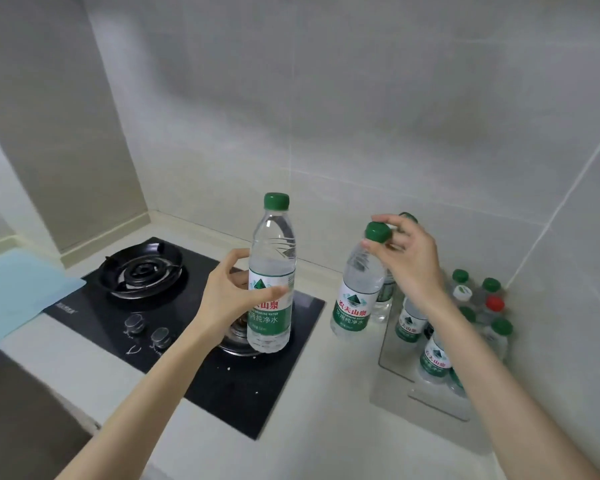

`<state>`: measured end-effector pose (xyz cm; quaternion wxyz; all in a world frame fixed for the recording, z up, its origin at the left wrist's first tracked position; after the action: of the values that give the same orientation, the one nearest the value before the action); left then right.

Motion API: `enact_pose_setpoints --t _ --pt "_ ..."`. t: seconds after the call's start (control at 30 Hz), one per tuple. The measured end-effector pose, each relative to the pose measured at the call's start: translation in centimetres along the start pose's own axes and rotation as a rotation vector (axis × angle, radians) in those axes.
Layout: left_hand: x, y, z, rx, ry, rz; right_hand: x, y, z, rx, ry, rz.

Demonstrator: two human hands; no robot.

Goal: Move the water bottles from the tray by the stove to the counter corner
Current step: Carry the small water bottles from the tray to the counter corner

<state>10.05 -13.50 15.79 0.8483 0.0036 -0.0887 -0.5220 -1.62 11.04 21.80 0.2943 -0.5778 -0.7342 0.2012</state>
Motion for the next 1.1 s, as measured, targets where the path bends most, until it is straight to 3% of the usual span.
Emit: enact_pose_setpoints --t 0.5,1.1 --pt "17.8 11.7 -3.1 0.041 0.076 0.420 -20.8 3.3 -9.5 0.076 -0.272 -0.467" --pt "50.4 32.0 -8.8 0.084 0.124 0.875 -54.4 17.2 -30.5 0.193 -0.633 -0.804"
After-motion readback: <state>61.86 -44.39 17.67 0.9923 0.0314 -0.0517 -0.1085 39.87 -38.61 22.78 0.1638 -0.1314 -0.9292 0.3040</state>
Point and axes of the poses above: each hand's wrist, its own y-axis away from the middle knuckle, its own x-axis out of the back of the hand, z = x × y, the point moved 6 cm from there along -y, towards the middle knuckle, and after that the axes turned 13 degrees about x, right-handed, at the moved point
